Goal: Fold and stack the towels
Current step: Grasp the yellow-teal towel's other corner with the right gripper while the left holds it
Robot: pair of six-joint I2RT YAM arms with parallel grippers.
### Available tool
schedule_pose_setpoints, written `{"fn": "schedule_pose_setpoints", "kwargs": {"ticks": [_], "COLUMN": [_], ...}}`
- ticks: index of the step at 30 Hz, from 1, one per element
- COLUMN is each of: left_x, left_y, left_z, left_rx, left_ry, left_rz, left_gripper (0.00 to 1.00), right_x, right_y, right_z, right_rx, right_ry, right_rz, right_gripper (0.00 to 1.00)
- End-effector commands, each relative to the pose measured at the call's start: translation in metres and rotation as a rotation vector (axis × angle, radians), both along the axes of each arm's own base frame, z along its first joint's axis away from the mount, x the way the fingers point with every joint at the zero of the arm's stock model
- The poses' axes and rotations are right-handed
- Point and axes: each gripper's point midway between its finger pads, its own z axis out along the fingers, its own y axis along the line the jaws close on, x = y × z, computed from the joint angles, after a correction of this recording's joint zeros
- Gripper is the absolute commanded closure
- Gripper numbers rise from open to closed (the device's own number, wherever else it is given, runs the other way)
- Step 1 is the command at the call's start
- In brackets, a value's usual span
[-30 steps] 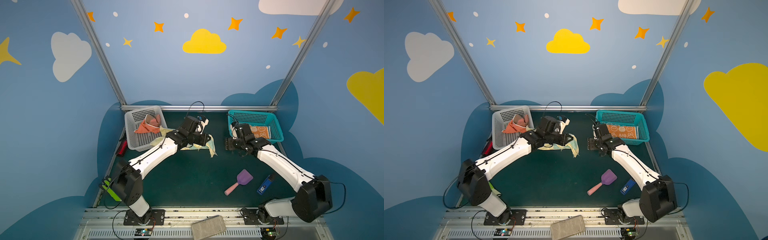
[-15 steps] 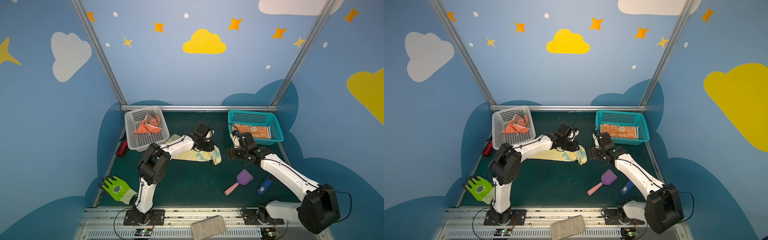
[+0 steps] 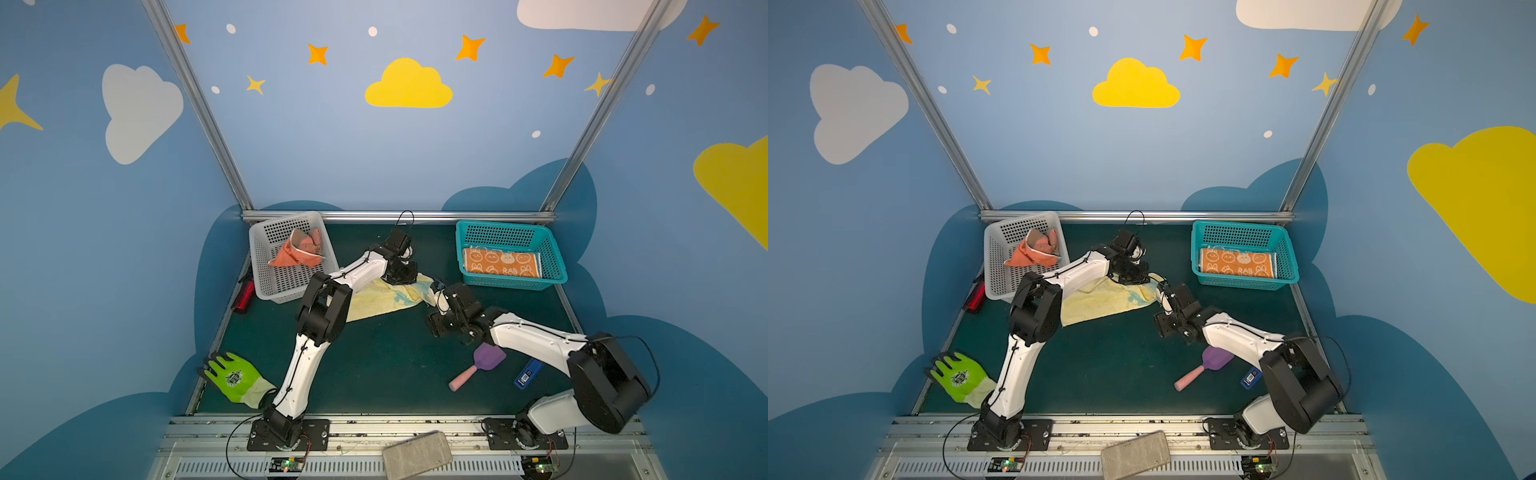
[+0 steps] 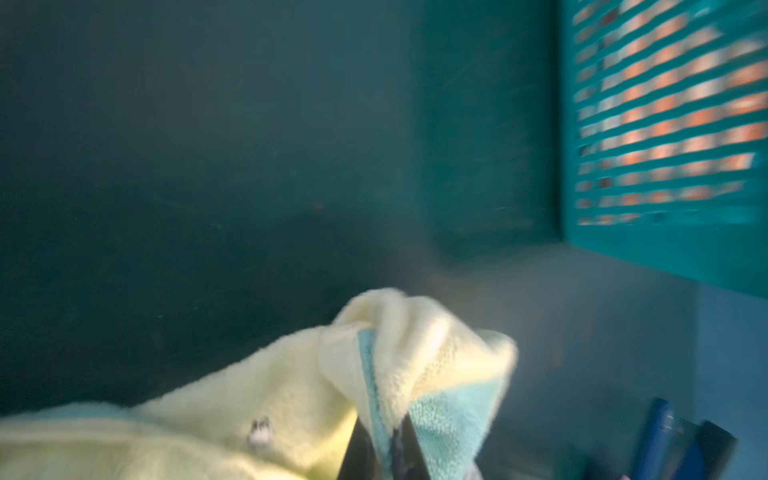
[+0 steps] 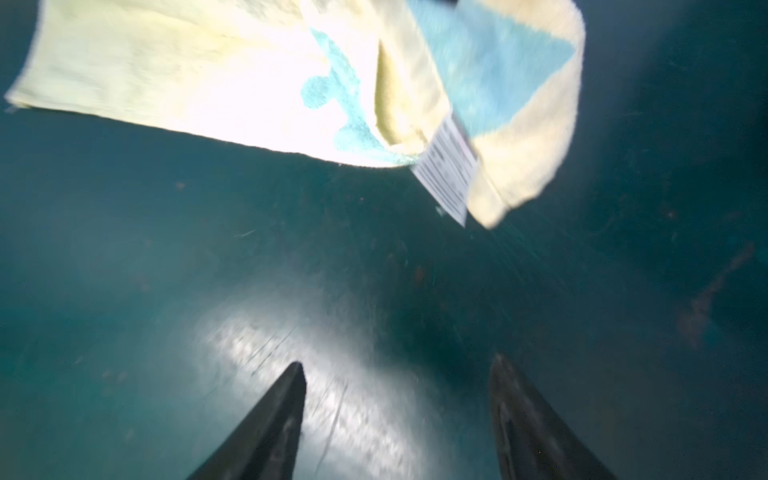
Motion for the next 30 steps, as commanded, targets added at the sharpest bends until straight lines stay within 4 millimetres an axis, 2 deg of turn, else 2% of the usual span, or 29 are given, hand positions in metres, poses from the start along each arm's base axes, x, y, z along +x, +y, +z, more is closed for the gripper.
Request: {"fn": "schedule_pose_setpoints", "kwargs": {"ticks": [1,6,9,14,16,20,25,30], "left_x": [-0.015,-0.012,-0.010,-0.007,-0.007,-0.004,-0.003,-0.005], "left_y": [0.005,0.011,0.014,0.022,0.025,0.031,0.032,0.030], "left_z": [-0.018,-0.028,-0.031,-0.029,-0.028,-0.025,-0.027,-0.029], "left_rx": [0.030,0.003,-0.007,0.003,0.006,0.003,-0.005,-0.021], "left_ry": [0.109,0.150,0.161,0.159,0.157,0.158,0.163,0.172], "left_rz": [0.007,0.029,0.034,0.031,0.026,0.029,0.031,0.026], "left_gripper": [0.92,0.93,0.93,0.92,0.92,0.92,0.92,0.92], "right_x": [0.027,0.052,0.060,0.069,0.075,0.086,0.077,0.076], "right_y": [0.007,0.015,0.017,0.030,0.030,0.017,0.013,0.010], "right_z": [0.007,0.000,-0.001,0.018,0.024,0.031,0.020,-0.002], "right_rx": [-0.083,-0.206,-0.234,-0.161,-0.231,-0.368,-0.367,-0.370], "right_ry": [-0.028,-0.023,-0.039,-0.065,-0.134,-0.280,-0.364,-0.295], "right_rz": [0.003,0.060,0.116,0.246,0.327,0.482,0.671,0.706], "right_gripper": [0.36,0.37,0.36,0.36,0.36,0.34,0.33,0.33]}}
